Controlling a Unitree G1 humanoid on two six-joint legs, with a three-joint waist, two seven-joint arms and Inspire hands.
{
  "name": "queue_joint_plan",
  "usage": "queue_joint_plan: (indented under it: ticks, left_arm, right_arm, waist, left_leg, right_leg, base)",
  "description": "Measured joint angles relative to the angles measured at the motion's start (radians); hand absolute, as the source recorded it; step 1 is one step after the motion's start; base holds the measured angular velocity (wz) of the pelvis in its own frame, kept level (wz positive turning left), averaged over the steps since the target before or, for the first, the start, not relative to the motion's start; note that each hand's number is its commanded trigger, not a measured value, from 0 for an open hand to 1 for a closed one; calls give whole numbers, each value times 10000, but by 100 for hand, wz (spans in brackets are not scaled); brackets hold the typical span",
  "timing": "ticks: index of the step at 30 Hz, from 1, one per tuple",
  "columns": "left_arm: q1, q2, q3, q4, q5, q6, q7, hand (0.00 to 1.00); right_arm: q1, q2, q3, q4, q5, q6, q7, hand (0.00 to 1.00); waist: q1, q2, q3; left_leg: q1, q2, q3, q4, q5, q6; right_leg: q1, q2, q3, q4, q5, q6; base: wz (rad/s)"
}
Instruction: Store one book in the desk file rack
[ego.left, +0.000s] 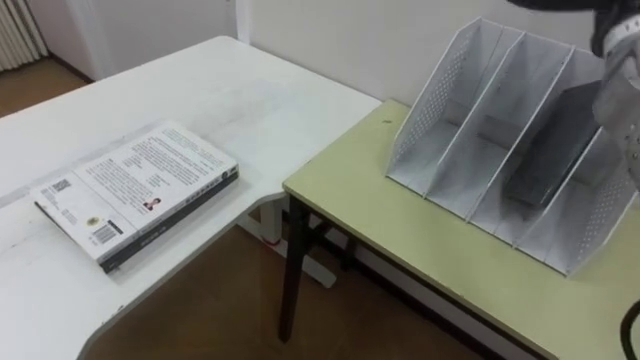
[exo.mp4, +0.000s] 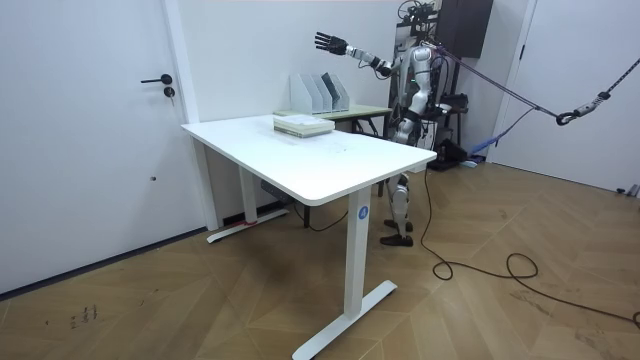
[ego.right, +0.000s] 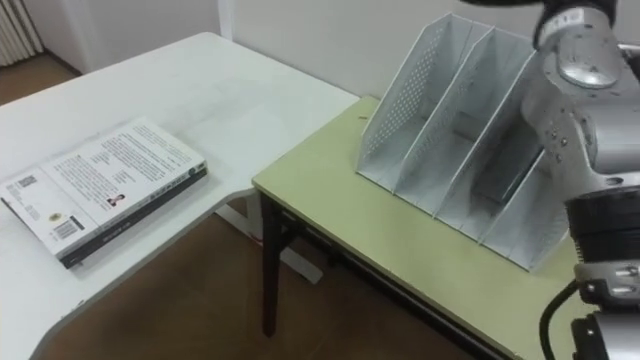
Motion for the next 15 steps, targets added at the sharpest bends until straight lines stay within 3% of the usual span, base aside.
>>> queue_joint_plan:
  ticks: [5, 7, 15]
  left_arm:
    - [-11, 93, 0, 7, -36, -23, -140, 0]
    - [-70, 136, -9, 21, -31, -18, -309, 0]
    - [-516, 260, -499, 506, -81, -143, -512, 0]
  right_arm:
    - [1527, -2, 442, -1985, 558, -27, 2630, 0]
    - [1964, -3, 566, -2582, 488, -27, 3359, 0]
    - [3745, -11, 2002, -3302, -1260, -76, 6353, 0]
  waist:
    - [7, -62, 70]
    - [4, -65, 62]
    - [107, 4, 99]
  left_leg:
    - [-11, 4, -1, -101, -14, -2]
    - [-102, 9, -7, -82, -14, -3]
    - [-20, 25, 40, -82, -12, -14]
  right_leg:
    - [22, 22, 103, -3, 8, 7]
    - [-52, 10, 87, -2, 12, 2]
    - [-62, 20, 212, -16, 14, 0]
  base:
    - [0]
    - [0]
    - [-1]
